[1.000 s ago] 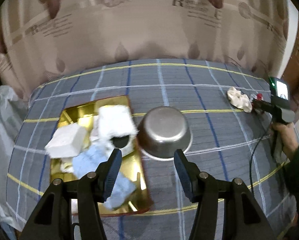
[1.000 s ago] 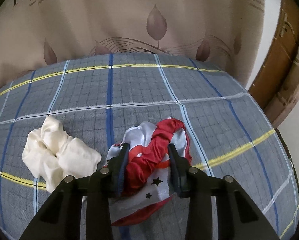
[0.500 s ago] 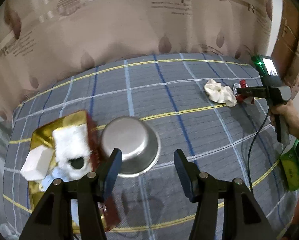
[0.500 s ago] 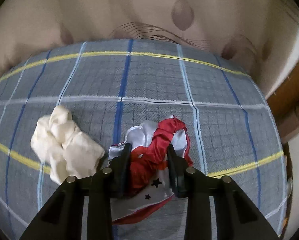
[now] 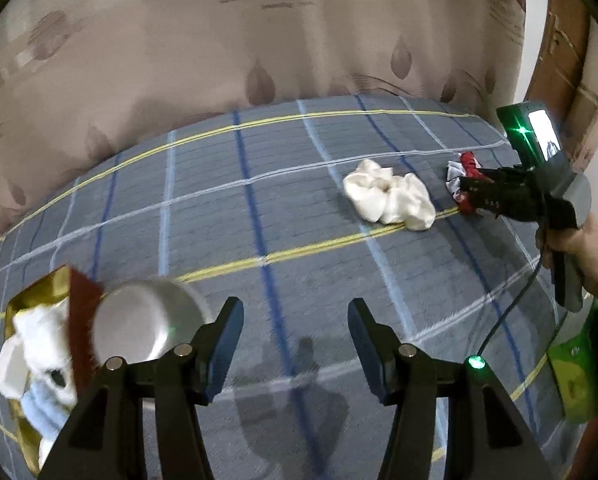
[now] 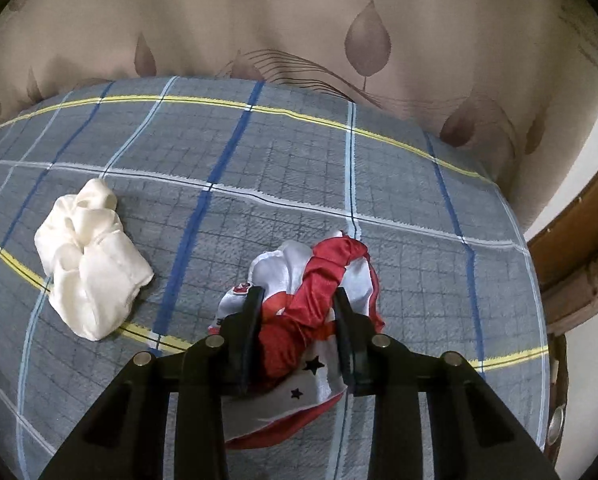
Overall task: Organize soft objects
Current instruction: 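Grasp the cream satin cloth with the left tool while the right tool holds the red-white cloth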
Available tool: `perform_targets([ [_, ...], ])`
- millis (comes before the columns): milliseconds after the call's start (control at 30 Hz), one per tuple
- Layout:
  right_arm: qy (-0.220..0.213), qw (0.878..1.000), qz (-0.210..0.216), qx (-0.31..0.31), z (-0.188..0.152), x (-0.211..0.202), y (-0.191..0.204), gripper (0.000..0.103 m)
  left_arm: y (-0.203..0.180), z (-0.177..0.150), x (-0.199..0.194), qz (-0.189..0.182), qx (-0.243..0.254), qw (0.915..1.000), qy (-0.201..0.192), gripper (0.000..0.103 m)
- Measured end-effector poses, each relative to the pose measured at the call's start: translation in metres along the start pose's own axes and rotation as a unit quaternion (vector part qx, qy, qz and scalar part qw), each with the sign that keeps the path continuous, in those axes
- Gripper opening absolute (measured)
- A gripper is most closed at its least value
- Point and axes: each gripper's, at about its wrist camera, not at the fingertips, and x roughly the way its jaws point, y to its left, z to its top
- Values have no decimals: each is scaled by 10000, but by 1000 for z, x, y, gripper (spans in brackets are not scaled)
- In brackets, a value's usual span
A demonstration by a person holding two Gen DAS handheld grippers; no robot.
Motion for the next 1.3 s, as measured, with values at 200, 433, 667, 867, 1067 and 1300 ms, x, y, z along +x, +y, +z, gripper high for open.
perform_targets([
  [200, -165, 9999, 9, 17, -5, -1, 3, 30, -21, 21, 24, -142, -140, 9998, 77, 56],
  [433, -276, 9995, -10, 134, -9, -3, 2, 30, -25, 33, 45, -130, -562, 9982, 177, 56],
  [667, -223, 9987, -36, 450, -11, -5, -5, 30, -19, 46, 59, -23, -1113, 9934, 283, 56],
  [867, -223, 9972, -32, 712, -12, -6, -12, 30, -21, 59, 68, 47, -1501, 9880, 369, 56],
  [1067, -236, 9965, 1, 800, -13, -5, -12, 30, -34, 77, 73, 38, -1500, 9879, 384, 56],
  [1300, -242, 9949, 45, 978, -14, -3, -18, 30, -49, 90, 91, -6, -1428, 9882, 547, 56],
])
